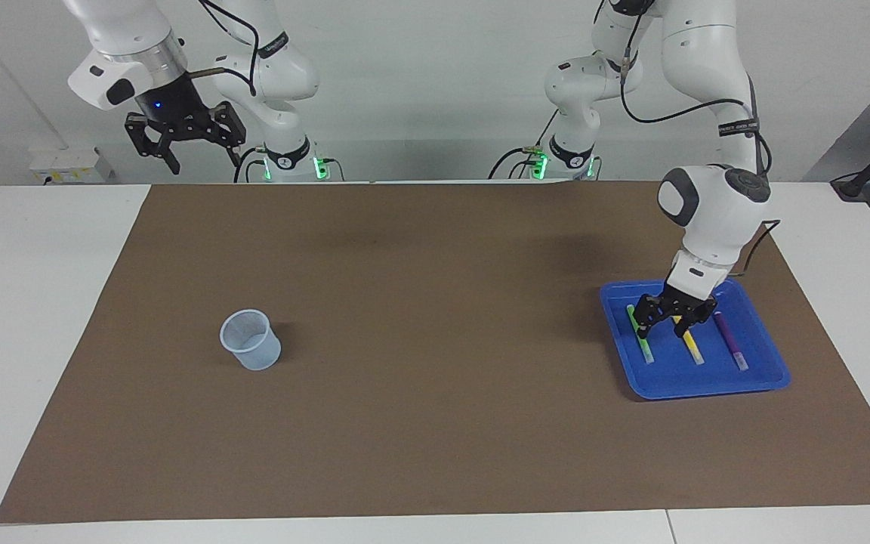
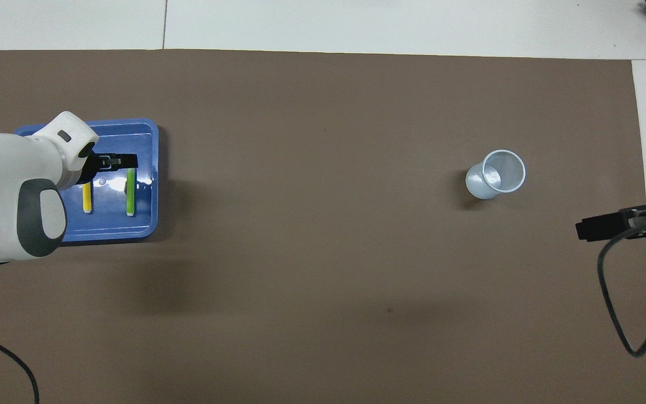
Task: Transfer and insert pens with both arms
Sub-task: 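Grasp the green pen with the left gripper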
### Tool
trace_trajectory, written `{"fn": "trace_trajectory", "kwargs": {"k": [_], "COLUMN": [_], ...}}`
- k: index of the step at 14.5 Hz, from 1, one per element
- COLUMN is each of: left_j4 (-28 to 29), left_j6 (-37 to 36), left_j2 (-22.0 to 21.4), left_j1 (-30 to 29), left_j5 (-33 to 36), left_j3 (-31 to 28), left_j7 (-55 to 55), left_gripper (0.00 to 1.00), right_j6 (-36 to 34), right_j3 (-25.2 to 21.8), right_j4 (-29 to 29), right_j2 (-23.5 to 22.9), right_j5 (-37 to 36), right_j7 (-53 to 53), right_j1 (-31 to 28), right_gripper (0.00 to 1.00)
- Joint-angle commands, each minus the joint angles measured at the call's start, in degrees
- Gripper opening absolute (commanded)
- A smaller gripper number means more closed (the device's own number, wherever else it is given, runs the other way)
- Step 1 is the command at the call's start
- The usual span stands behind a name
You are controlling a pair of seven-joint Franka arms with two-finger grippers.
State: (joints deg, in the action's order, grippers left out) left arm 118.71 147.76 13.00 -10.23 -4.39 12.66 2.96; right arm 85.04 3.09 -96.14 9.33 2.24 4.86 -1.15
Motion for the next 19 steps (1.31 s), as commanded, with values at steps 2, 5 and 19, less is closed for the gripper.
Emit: {"fn": "trace_trajectory", "kwargs": {"k": [2, 5, 19], "left_j4": [0.4, 0.0, -10.2], "left_j6": [2.8, 1.2, -15.5], "left_j2": [0.2, 0.2, 7.0], "left_j1": [0.0, -2.1, -1.3], "left_j5": [1.0, 0.7, 0.6], "left_j3": [-0.5, -0.3, -0.5], "left_j7": [3.0, 9.8, -4.2], "left_gripper": [0.86, 0.86, 0.64], "right_j6": [-1.3, -1.3, -1.4], "right_j3": [0.3, 0.4, 0.4], "right_j4": [-0.9, -1.1, -3.6], "right_j2": [1.2, 1.4, 2.8], "right_j5": [-1.5, -1.5, -0.9], "right_j7": [1.5, 1.7, 3.0], "right_j1": [-0.6, -0.4, -0.6], "right_gripper": [1.00, 1.00, 1.00]}}
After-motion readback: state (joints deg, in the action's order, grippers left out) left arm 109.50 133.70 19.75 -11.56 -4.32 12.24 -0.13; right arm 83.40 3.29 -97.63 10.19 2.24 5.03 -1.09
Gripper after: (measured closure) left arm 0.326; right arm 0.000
